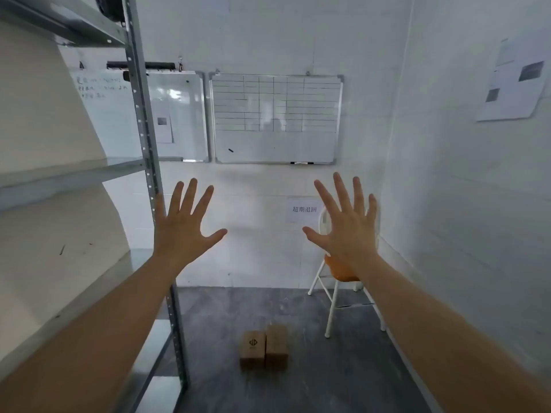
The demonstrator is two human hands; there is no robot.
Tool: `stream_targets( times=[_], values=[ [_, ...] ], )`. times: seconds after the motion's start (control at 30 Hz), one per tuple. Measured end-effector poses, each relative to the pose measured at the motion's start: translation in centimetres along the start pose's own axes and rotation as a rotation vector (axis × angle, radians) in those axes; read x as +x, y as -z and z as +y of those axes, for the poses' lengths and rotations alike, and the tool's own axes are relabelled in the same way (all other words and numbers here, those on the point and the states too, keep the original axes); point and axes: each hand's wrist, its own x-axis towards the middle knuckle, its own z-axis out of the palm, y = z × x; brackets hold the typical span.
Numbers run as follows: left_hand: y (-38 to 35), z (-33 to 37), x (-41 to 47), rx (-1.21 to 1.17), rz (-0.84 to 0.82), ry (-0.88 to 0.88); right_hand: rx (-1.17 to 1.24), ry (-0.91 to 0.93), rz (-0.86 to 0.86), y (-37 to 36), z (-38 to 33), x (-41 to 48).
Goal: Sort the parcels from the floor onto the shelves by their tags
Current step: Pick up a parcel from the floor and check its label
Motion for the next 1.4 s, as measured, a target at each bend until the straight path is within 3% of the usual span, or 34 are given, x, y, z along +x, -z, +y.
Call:
stream_targets(
  times=[0.43, 0.57, 1.13, 1.4],
  values=[
    [-15.3, -8.0, 13.6, -0.013, -0.010, -0.054, -0.010, -0.030, 0.006, -15.2, -4.6, 11.8],
    [-20.9, -9.2, 17.0, -0.061, -0.068, 0.003, 0.006, -0.071, -0.028, -20.0, -4.6, 14.3],
    [-47.2, -7.9, 29.6, -0.057, -0.227, 0.024, -0.015, -0.049, -0.173, -47.3, 4.7, 25.4],
    [-60.1, -5.6, 30.1, -0.080, -0.311, 0.029, 0.013, -0.020, -0.312, -60.1, 8.0, 26.1]
  ],
)
